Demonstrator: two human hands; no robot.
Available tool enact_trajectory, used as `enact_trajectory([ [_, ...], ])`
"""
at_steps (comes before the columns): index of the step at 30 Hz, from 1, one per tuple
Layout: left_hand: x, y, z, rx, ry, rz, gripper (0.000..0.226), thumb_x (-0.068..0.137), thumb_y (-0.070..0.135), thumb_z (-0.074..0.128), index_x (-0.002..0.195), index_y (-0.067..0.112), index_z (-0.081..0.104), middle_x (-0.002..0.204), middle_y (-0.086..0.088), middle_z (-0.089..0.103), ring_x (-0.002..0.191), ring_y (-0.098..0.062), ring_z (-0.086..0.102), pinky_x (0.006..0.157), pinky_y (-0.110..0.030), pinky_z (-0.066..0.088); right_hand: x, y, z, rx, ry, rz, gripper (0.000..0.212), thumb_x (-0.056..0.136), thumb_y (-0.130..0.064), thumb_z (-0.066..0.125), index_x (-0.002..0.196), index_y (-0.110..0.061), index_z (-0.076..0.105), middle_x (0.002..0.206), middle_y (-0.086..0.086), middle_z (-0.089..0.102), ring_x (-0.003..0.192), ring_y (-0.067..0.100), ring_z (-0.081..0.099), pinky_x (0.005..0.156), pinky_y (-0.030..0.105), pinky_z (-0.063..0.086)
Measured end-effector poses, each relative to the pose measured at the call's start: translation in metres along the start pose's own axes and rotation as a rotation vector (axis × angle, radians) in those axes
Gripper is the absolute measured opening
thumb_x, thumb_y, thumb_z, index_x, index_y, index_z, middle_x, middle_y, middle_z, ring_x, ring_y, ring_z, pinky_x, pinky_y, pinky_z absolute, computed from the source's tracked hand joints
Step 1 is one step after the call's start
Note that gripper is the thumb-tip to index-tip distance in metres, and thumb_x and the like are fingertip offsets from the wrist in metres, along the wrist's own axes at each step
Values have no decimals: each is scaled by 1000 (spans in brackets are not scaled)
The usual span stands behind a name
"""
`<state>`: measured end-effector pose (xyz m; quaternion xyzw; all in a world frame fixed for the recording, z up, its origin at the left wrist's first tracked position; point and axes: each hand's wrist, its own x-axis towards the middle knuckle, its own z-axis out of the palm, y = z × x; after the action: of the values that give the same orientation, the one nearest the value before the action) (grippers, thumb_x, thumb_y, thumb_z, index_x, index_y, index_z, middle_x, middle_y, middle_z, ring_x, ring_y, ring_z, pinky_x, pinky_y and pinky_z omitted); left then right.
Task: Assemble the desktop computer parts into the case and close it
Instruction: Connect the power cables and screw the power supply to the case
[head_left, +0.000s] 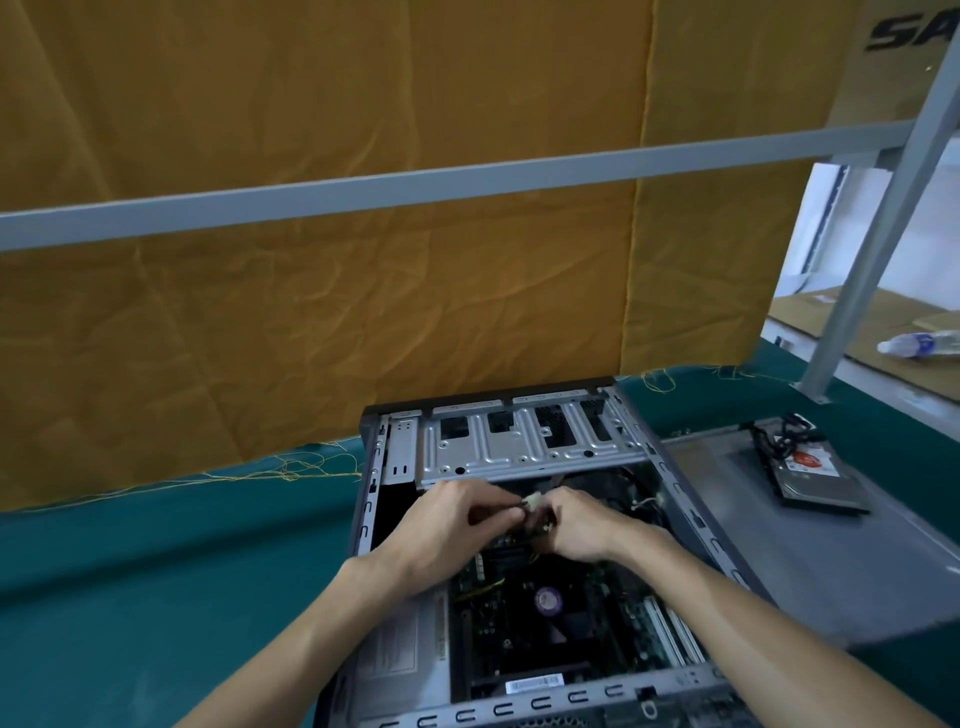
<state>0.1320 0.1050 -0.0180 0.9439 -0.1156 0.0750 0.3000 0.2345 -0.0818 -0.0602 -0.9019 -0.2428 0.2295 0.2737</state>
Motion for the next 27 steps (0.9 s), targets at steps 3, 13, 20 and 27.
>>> enact_trajectory([
  [3,8,4,4,-120,-27,15,17,100,34,60,116,34,68,84,20,67,75,-2,64,66,-24,53,1,7,-4,19,15,69,33,71,-36,82,97,-21,67,96,2,71,81,13,68,61,24,52],
  [13,19,15,4,-339,-138,-118,23,108,33,46,99,24,65,82,11,59,73,-7,53,71,-26,41,2,6,-6,57,-64,75,35,77,-28,84,105,-17,68,99,5,72,95,23,69,76,29,54],
  [20,21,16,-2,-689,-174,-289,29,107,8,36,88,14,57,76,4,56,68,-8,50,65,-18,39,-34,-19,-35,413,-94,-271,23,80,-17,86,92,-19,67,84,-5,72,79,11,68,72,25,51],
  [27,21,3,1,-774,-168,-283,30,104,11,41,80,14,58,71,-5,39,66,-15,31,65,-35,25,-36,-30,-30,610,-11,-368,34,86,-40,79,81,-10,65,65,7,68,57,20,67,54,21,49],
])
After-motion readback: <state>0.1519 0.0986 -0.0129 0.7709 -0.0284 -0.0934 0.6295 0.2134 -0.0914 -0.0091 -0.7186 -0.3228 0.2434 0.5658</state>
